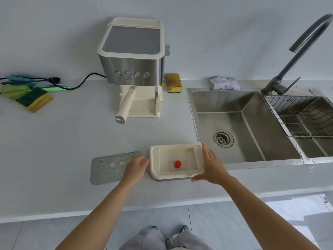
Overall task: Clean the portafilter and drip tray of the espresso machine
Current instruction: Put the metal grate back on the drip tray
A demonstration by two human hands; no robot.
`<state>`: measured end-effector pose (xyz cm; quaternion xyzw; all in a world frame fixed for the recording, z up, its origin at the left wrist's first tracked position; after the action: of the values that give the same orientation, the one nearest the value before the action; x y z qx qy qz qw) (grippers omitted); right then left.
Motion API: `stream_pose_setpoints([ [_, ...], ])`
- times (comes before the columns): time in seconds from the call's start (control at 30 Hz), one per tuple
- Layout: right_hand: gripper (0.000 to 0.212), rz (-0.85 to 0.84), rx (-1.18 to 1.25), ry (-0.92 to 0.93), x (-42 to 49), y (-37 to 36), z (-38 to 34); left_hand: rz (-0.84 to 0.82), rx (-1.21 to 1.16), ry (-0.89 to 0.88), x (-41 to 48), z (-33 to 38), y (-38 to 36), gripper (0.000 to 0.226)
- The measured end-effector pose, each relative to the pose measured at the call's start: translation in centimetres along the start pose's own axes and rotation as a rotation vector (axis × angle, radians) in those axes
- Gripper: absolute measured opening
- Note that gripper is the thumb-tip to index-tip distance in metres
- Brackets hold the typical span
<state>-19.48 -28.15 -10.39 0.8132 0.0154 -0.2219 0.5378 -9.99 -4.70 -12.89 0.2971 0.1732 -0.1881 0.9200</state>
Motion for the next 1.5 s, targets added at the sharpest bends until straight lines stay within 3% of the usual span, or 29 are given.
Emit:
stream_pose_setpoints([
  [0.13, 0.127, 0.025, 0.153, 0.062, 0.5, 0.7, -4.5, 0.077, -0.098, 0.078, -1.0, -1.9, 3.1, 0.043],
  [0.3, 0.107, -0.079, 0.429, 0.088, 1.9, -1.3, -11.9, 0.178, -0.065, 0.115, -1.5, -3.8, 7.8, 0.034],
  [0.5, 0.088, -0.249, 0.834, -0.064, 3.1, -5.2, -18.2, 0.305, -0.019, 0.159, -1.9, -6.2, 12.1, 0.025],
  [0.7, 0.025, -0.260, 0.839, -0.333, 5.0, -6.8, -19.6, 0.303, -0.025, 0.276, -1.5, -8.4, 13.7, 0.021],
  [0.87, 0.050, -0.245, 0.724, -0.440, 6.3, -7.4, -20.4, 0.328, -0.087, 0.340, -0.9, -9.0, 14.3, 0.040],
  [1.1, 0.055, -0.226, 0.690, -0.547, 6.6, -8.4, -19.8, 0.334, -0.184, 0.386, -0.2, -9.2, 14.0, 0.018],
  [1.23, 0.059, -0.219, 0.582, -0.578, 6.4, -8.7, -19.9, 0.344, -0.210, 0.418, -0.2, -9.6, 14.3, 0.031],
  [1.33, 0.063, -0.220, 0.561, -0.582, 6.4, -8.9, -20.1, 0.337, -0.247, 0.434, -0.4, -9.9, 14.6, 0.015],
  [1.4, 0.061, -0.227, 0.601, -0.577, 6.3, -9.1, -19.9, 0.342, -0.296, 0.436, -0.2, -10.4, 14.7, 0.035],
  [1.5, 0.059, -0.251, 0.673, -0.514, 6.1, -9.5, -19.9, 0.336, -0.370, 0.435, -0.3, -10.9, 14.8, 0.040],
])
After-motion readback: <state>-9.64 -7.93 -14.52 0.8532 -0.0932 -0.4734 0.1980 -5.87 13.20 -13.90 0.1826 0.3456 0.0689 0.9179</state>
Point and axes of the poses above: each hand's wrist, its own x-axis towards the middle knuckle, its own y-axis out of the back of the hand, z = x × y, the point moved 7 cm from there along x, towards the middle knuckle, and after that the axes turned 4 degrees about -x, right-handed, at the moved point
